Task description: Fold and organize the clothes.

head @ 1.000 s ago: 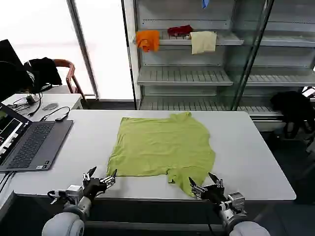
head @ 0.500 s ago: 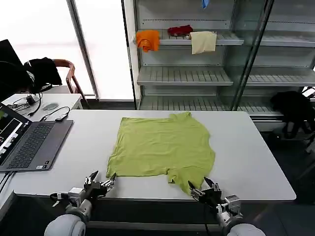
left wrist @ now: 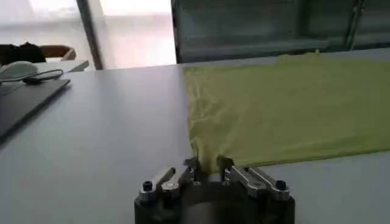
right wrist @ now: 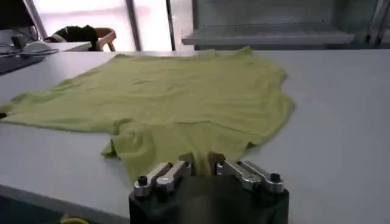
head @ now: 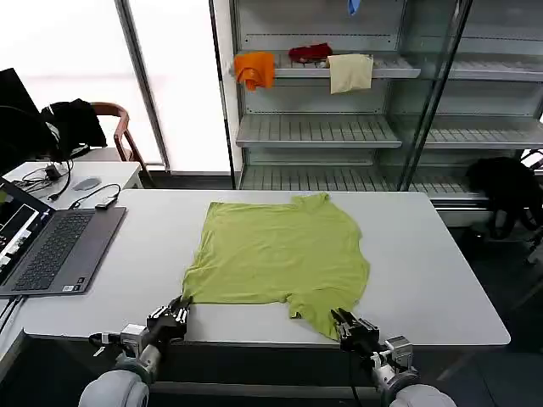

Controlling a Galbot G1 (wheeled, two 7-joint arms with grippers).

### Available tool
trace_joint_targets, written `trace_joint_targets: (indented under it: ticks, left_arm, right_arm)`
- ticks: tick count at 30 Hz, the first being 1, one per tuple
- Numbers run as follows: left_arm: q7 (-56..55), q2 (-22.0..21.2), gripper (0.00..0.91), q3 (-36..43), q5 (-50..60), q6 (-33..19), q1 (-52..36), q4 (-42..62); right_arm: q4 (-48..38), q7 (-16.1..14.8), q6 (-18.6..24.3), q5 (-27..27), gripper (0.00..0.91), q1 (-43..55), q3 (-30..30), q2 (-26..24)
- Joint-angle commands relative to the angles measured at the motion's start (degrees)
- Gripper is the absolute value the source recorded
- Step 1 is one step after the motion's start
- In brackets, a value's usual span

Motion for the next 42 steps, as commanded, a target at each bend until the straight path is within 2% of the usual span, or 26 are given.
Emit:
trace_joint_targets:
  ticks: [1, 13, 17, 24, 42]
  left_arm:
    - [0.36, 0.09, 0.010, -0.09, -0.07, -0.38, 0.04, -0.42]
    - [0.28, 0.21, 0.010, -0.53, -0.76, -1.78, -0.40, -1.23]
    - [-1.83, -0.10, 0.010, -0.77, -4.95, -3.61, -1.95, -1.32]
    - [-2.56, -0.61, 0.010, -0.84, -11.18, -4.08, -7.38, -0.32]
    - [-4.64, -1.39, 0.010, 0.07, -11.92, -3.86, -17.00, 7.30]
  right_arm:
    - [0.03, 0.35, 0.00, 0.43, 0.000, -0.01, 0.11, 0.10]
    - [3.08, 1.51, 0.91, 2.28, 0.000, 0.17, 0.82, 0.83]
    - [3.04, 1.71, 1.07, 2.45, 0.000, 0.98, 1.23, 0.98]
    - [0.29, 2.53, 1.10, 2.68, 0.000, 6.00, 1.62, 3.09]
    - [-9.97, 4.78, -0.08, 1.79, 0.000, 21.46, -0.33, 5.57]
